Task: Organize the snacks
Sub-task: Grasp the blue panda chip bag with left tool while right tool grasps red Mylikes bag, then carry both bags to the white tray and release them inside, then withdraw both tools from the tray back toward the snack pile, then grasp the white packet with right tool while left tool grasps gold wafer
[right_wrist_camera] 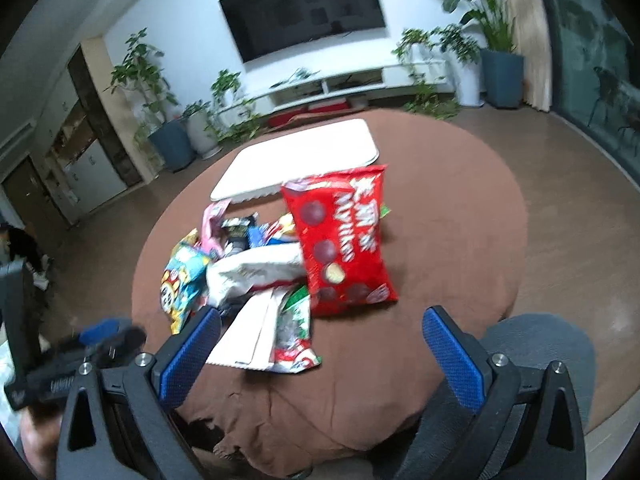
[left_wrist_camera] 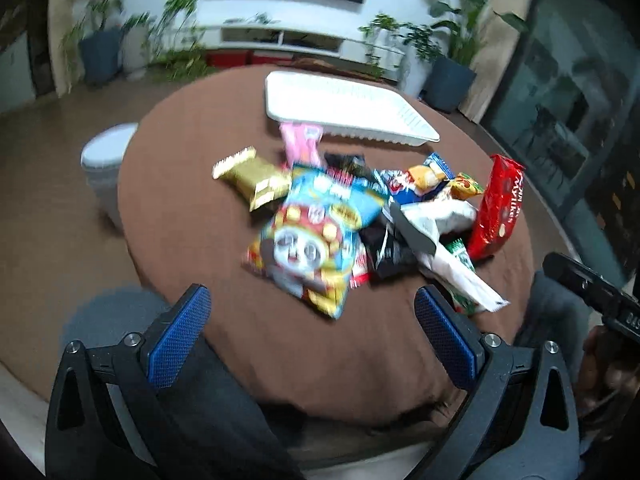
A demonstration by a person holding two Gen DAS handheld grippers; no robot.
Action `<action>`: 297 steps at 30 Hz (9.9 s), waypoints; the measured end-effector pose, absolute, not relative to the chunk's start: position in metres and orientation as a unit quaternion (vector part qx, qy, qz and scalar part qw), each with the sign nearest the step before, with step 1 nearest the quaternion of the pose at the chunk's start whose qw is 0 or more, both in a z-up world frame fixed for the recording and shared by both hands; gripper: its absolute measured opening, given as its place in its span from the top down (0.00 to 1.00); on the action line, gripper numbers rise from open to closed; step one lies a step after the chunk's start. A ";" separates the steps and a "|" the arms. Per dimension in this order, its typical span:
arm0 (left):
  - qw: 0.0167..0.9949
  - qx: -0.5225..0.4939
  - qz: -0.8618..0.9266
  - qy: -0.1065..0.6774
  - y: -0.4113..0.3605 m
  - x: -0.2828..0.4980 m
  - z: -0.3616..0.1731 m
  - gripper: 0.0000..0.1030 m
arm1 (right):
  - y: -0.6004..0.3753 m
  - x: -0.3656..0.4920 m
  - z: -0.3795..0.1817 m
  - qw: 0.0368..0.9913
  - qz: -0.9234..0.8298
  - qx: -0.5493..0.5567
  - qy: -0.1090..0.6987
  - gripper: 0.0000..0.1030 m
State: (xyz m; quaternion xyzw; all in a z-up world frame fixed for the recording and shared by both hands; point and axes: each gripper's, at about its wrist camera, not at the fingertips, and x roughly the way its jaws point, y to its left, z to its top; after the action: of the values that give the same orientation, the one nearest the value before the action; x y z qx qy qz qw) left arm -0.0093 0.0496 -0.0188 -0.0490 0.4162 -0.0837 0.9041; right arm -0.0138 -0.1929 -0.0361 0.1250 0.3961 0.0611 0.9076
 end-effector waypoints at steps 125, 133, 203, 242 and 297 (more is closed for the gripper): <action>0.842 -0.068 -0.210 0.492 0.049 0.341 0.033 0.58 | -0.223 0.339 0.002 0.826 0.174 0.059 0.533 0.64; 0.818 -0.064 -0.182 0.541 0.027 0.372 -0.036 0.58 | -0.209 0.380 -0.052 0.785 0.159 0.053 0.596 0.64; 0.877 -0.112 -0.187 0.429 0.039 0.046 -0.033 0.02 | -0.209 0.048 -0.059 0.783 0.188 0.346 0.481 0.17; 0.861 -0.174 -0.174 0.445 0.067 0.064 -0.058 0.02 | -0.222 0.096 -0.101 0.744 0.151 0.416 0.500 0.83; 0.833 0.025 -0.036 0.552 0.075 0.166 -0.079 0.40 | -0.227 0.090 -0.093 0.762 0.214 0.421 0.443 0.85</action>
State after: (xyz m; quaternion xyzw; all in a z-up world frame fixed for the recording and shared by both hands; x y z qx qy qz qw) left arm 0.1665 0.0747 -0.0793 0.0249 0.5518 -0.0360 0.8328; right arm 0.0902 -0.2269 -0.0930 0.4209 0.4430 0.2136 0.7622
